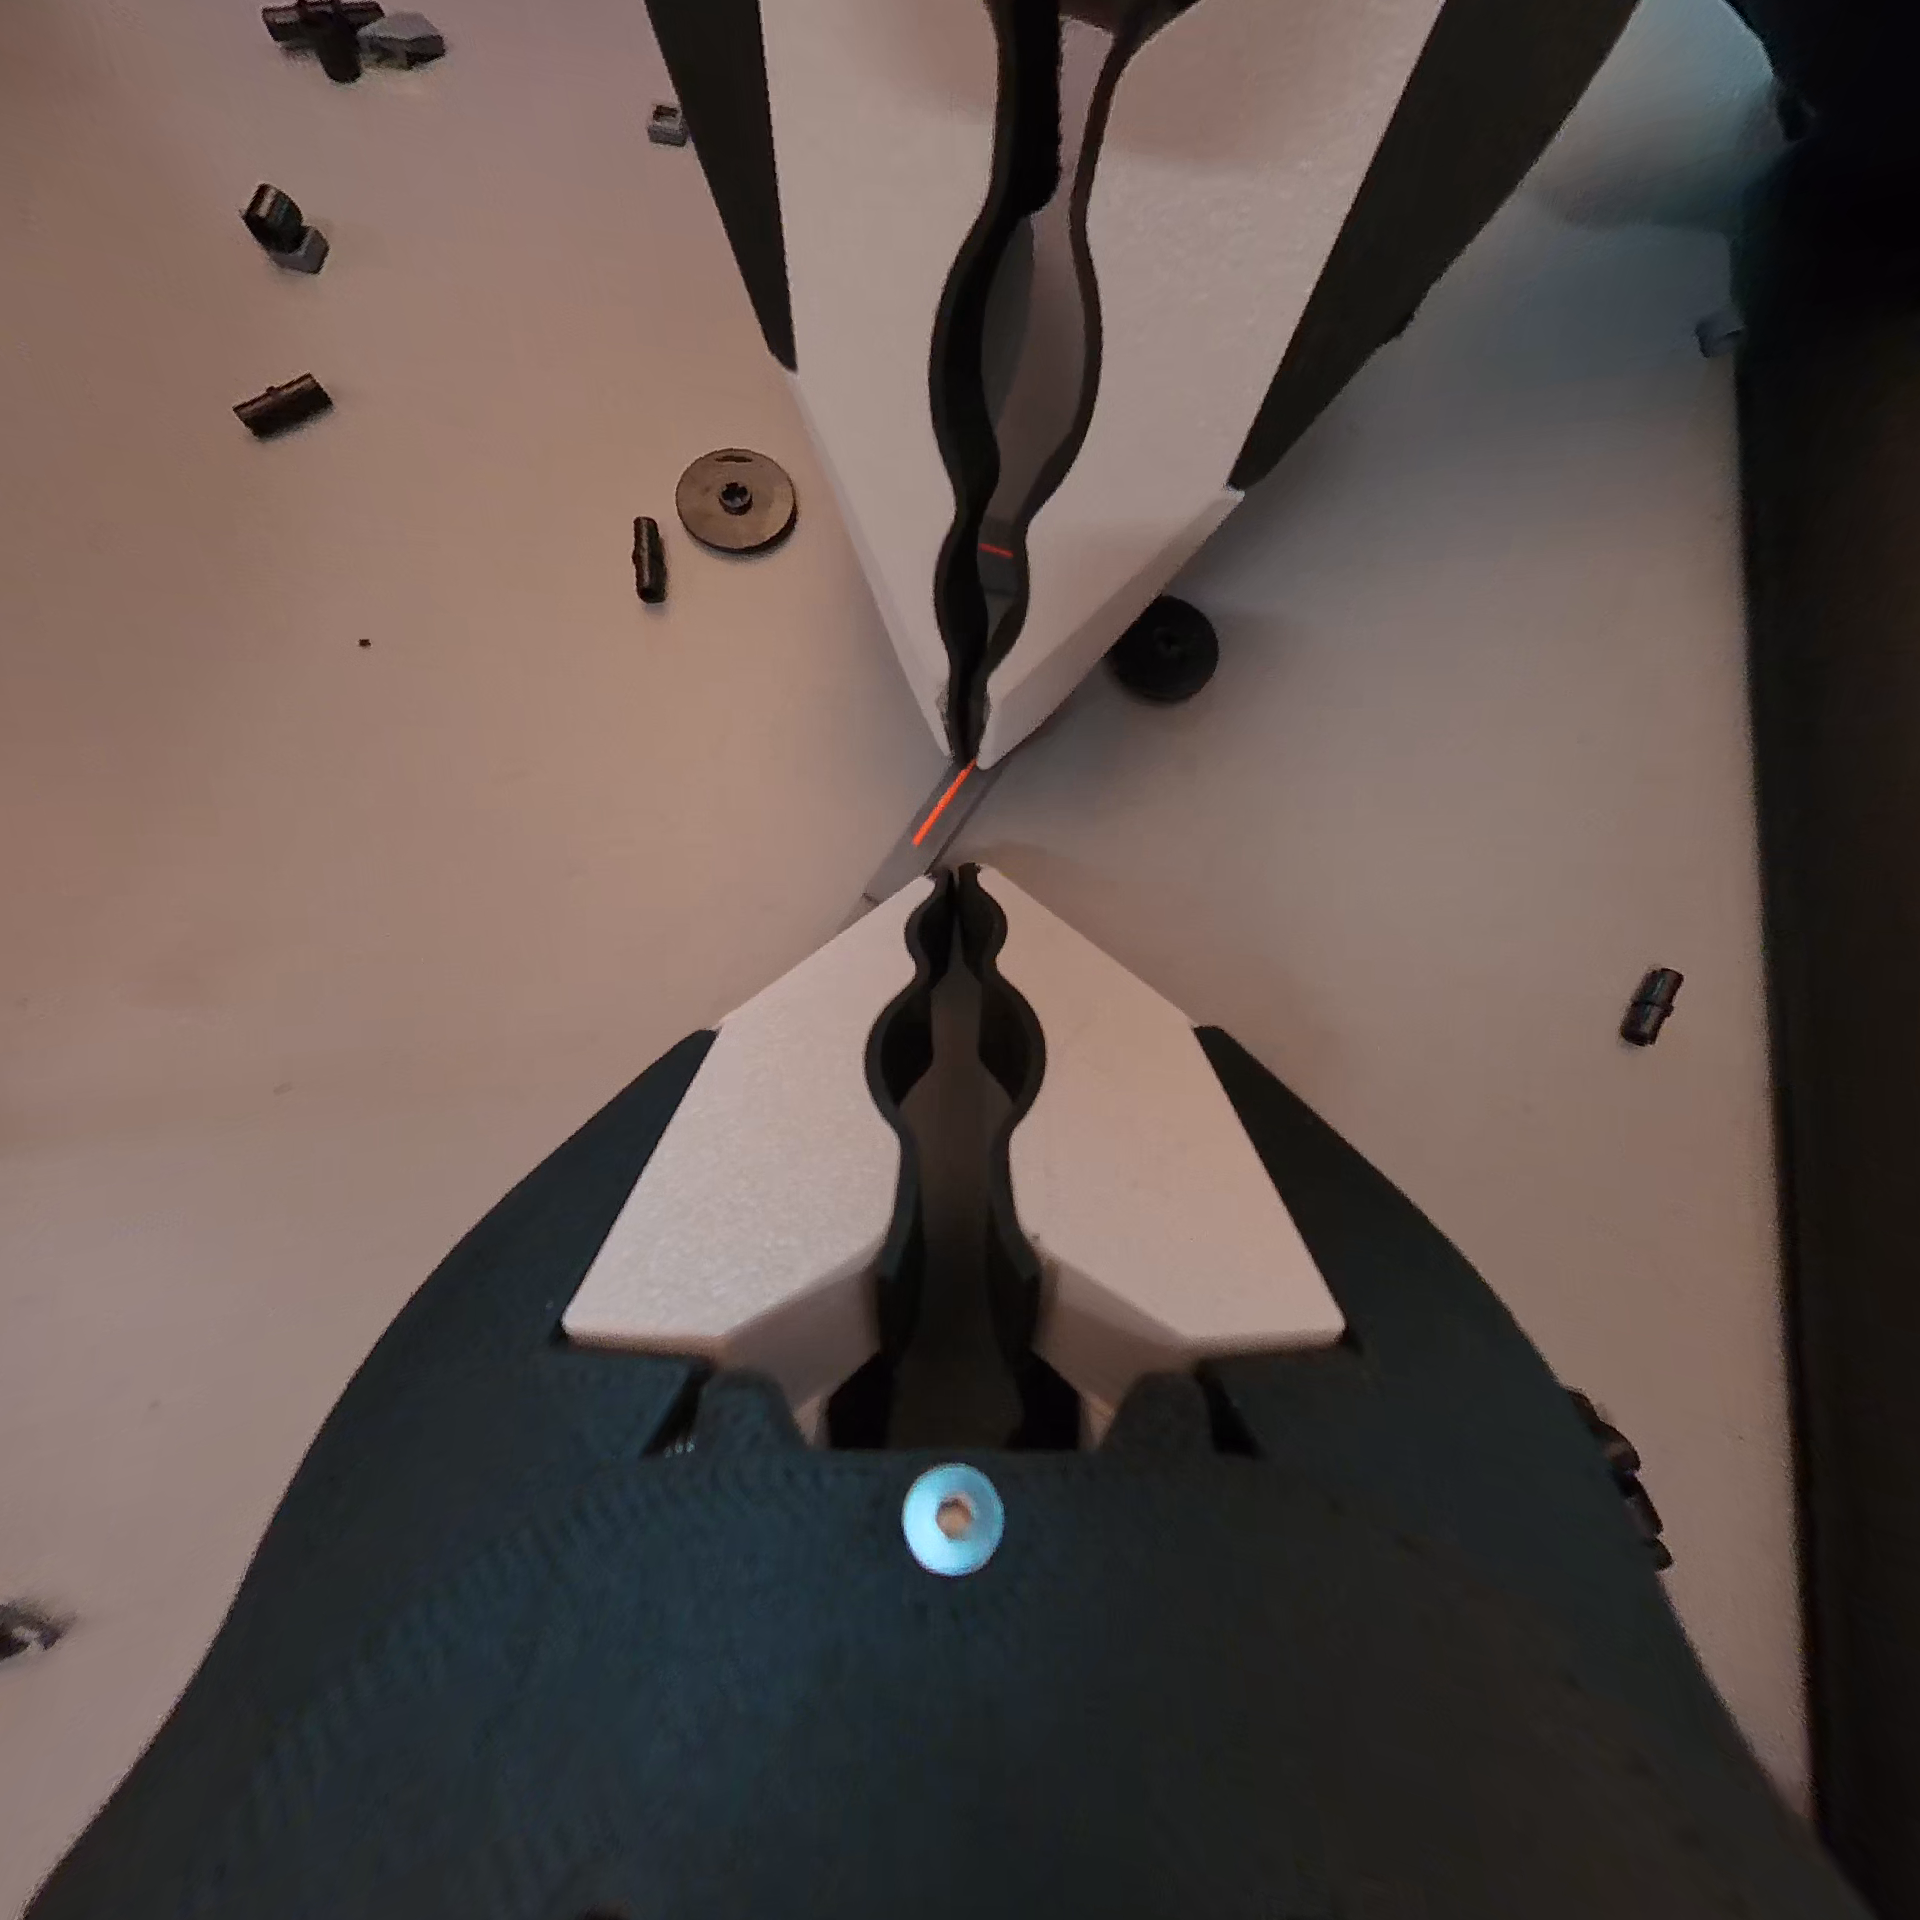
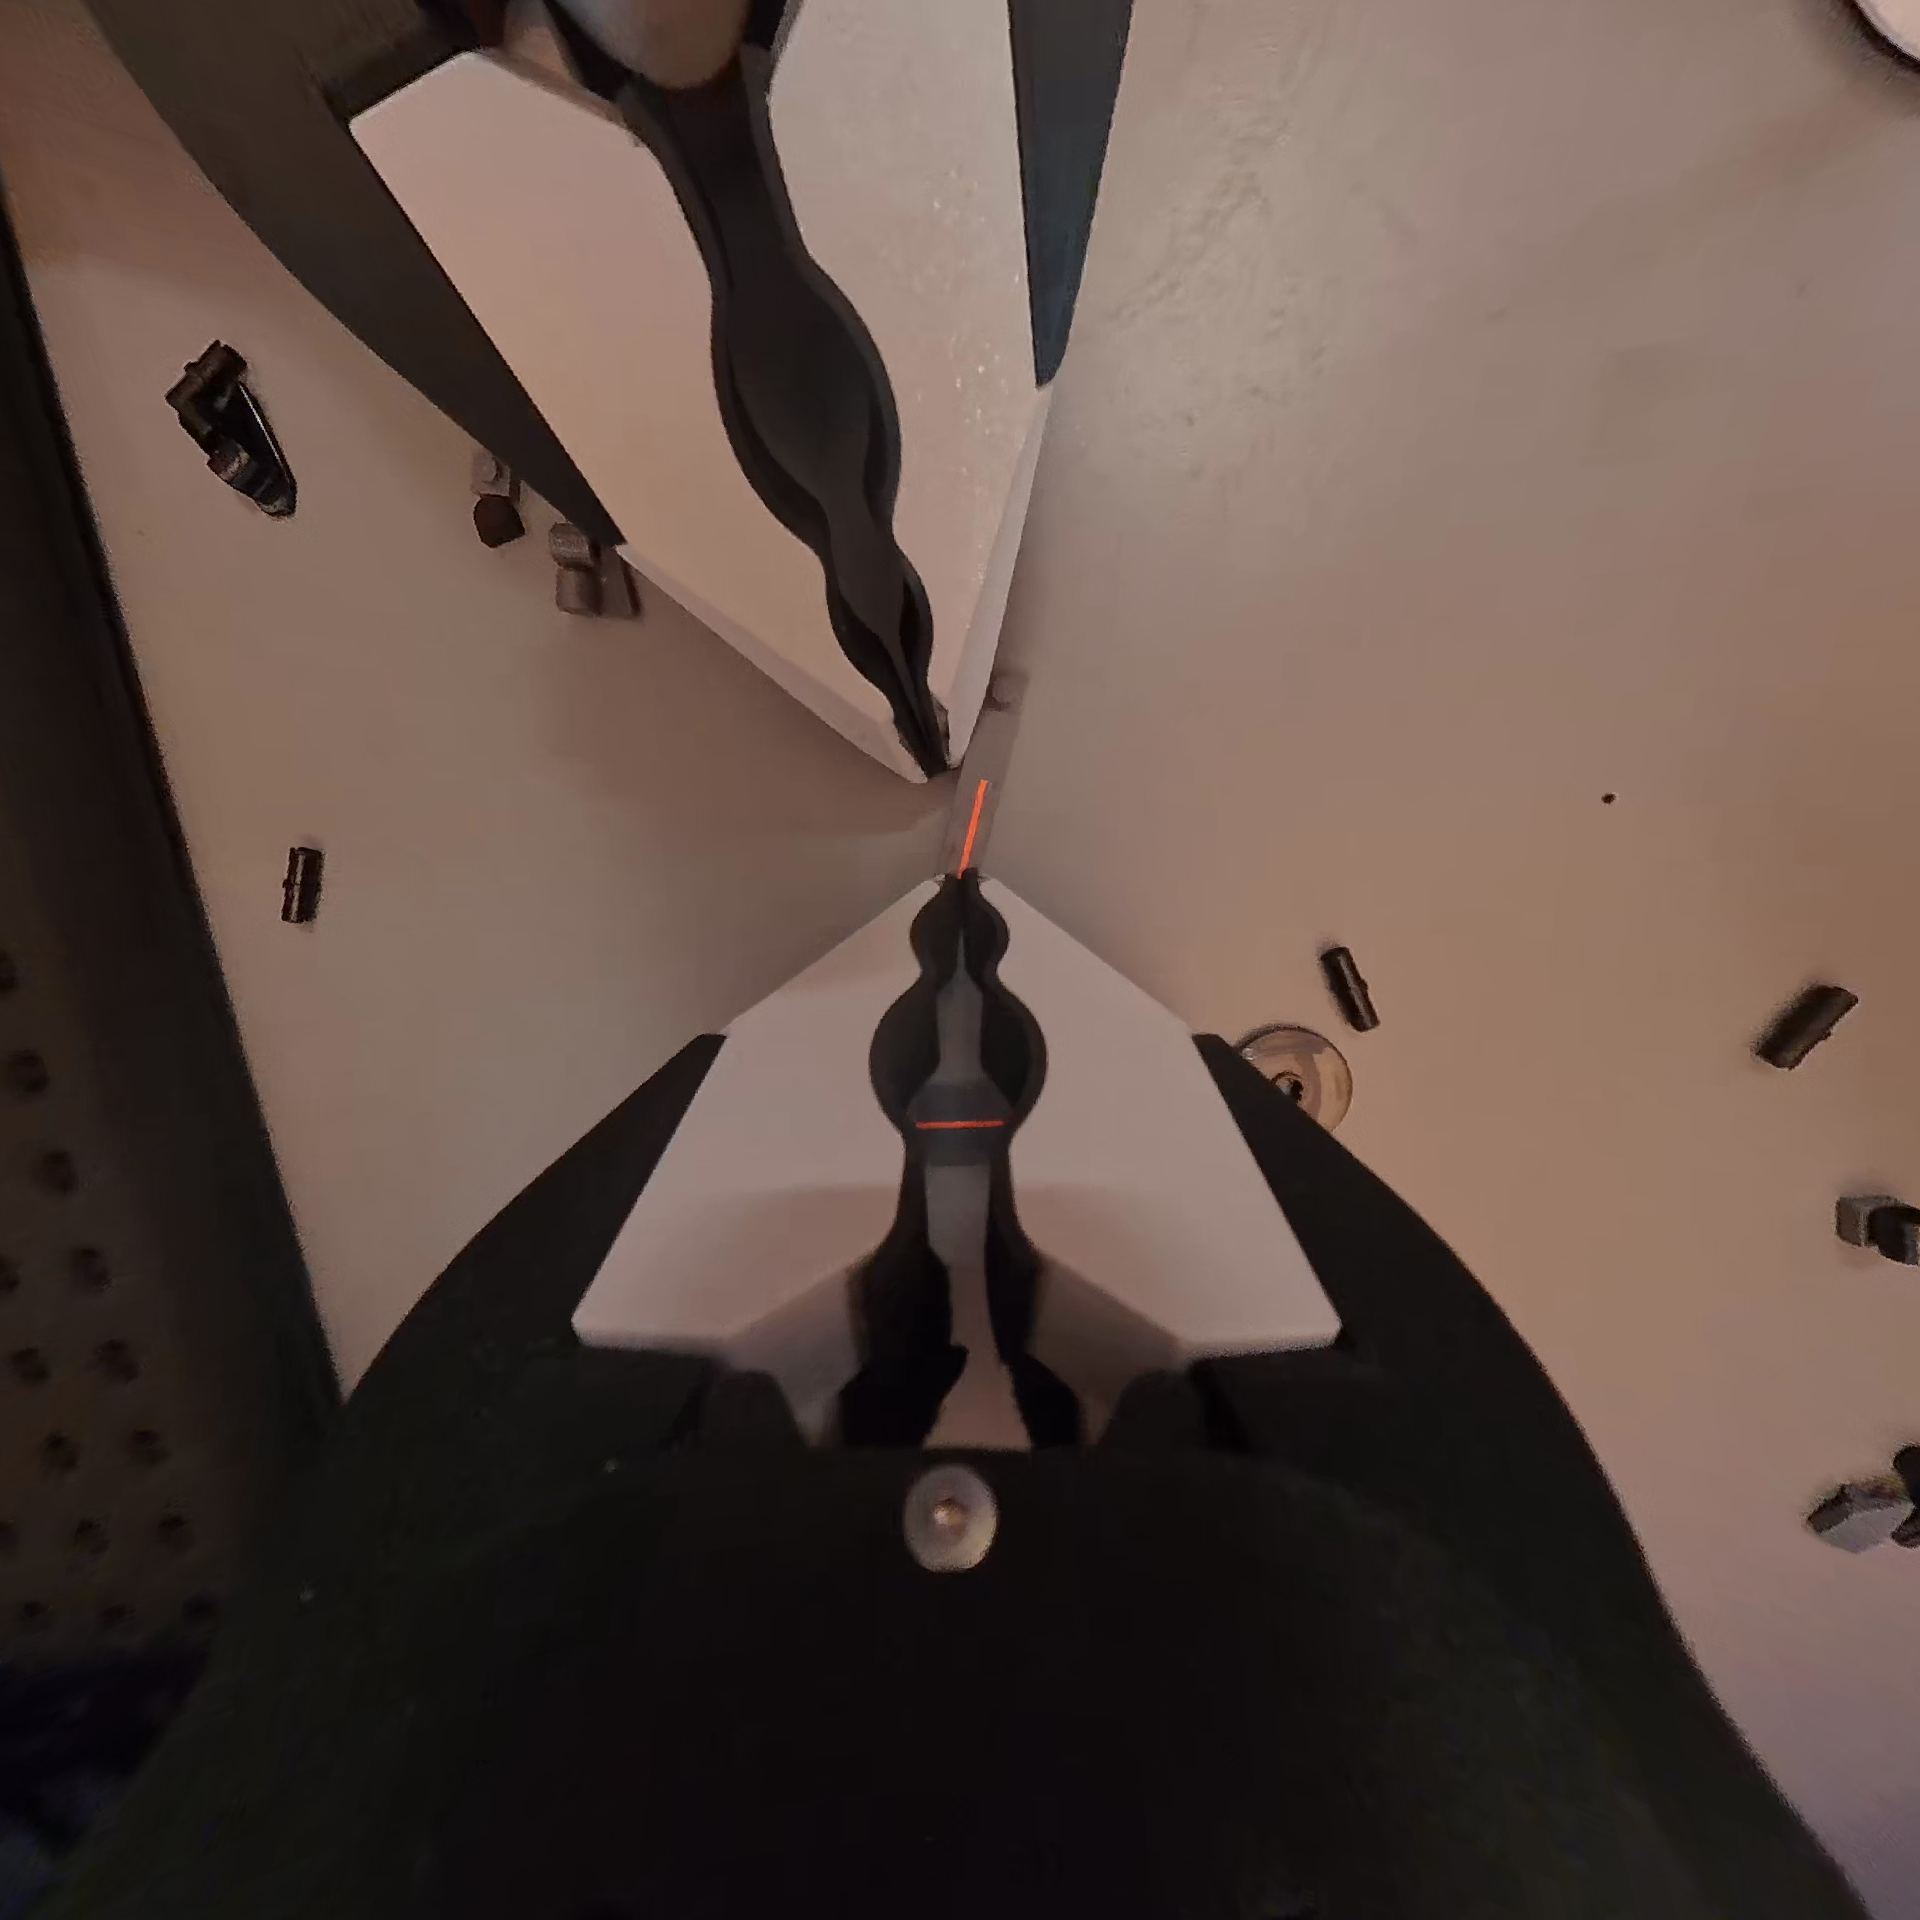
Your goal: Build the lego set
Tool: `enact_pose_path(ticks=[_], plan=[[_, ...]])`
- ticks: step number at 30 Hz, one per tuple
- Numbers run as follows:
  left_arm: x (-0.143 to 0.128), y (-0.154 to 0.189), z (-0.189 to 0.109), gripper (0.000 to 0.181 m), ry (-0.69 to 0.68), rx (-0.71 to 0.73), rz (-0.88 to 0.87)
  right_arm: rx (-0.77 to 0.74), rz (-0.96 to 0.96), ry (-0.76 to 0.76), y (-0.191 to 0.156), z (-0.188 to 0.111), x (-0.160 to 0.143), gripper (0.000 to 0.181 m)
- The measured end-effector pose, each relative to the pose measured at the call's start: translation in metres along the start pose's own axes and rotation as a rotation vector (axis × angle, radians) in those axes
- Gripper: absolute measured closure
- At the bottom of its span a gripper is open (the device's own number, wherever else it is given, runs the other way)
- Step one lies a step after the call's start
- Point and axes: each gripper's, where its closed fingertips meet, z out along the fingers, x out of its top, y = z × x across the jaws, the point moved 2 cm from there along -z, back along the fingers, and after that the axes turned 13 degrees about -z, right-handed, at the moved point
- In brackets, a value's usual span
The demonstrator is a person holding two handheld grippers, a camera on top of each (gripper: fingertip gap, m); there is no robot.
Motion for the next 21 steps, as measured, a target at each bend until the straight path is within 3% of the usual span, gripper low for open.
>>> enact_pose_path(ticks=[21], plan=[[0.0022,-0.0076,0.0002,0.177,0.029,0.037,-0.008,-0.04,0.0,0.022,0.0043,-0.0029,-0.0043,0.178]])
